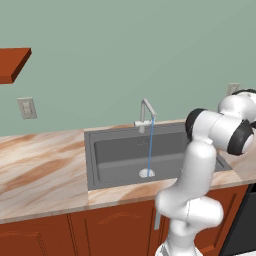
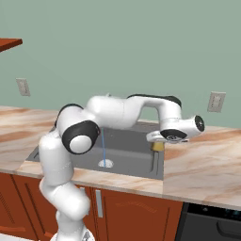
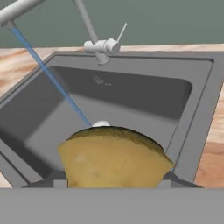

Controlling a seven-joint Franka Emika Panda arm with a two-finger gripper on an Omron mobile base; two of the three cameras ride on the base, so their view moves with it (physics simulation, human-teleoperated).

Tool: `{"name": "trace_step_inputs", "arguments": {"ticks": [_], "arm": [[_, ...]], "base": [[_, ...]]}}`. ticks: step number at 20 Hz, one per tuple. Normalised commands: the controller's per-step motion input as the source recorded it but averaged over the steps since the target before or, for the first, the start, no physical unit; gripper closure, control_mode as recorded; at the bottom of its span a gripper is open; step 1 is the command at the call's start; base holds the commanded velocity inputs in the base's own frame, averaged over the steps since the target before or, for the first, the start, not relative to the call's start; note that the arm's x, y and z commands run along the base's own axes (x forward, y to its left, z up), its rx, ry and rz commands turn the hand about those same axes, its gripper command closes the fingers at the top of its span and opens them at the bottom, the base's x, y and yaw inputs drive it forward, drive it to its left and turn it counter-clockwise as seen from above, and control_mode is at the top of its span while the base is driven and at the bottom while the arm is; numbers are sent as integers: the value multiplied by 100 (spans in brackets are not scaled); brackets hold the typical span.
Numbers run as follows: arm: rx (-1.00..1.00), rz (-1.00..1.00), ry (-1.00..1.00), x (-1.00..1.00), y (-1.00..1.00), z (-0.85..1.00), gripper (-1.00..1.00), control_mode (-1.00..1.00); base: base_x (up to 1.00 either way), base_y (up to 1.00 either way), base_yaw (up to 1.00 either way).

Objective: Soak the sponge with water for a few seconds and then drop it inside the sink.

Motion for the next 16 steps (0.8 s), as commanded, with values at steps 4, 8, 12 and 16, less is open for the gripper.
{"name": "trace_step_inputs", "arguments": {"ticks": [4, 8, 12, 16], "arm": [[-6, 14, 0, 0, 71, 23, 100, -100], [-7, 12, 0, -3, 71, 14, 100, -100], [-2, 13, 0, -1, 64, -2, 100, -100], [0, 14, 0, 0, 60, -16, 100, -100]], "base": [[0, 0, 0], [0, 0, 0], [0, 0, 0], [0, 0, 0]]}}
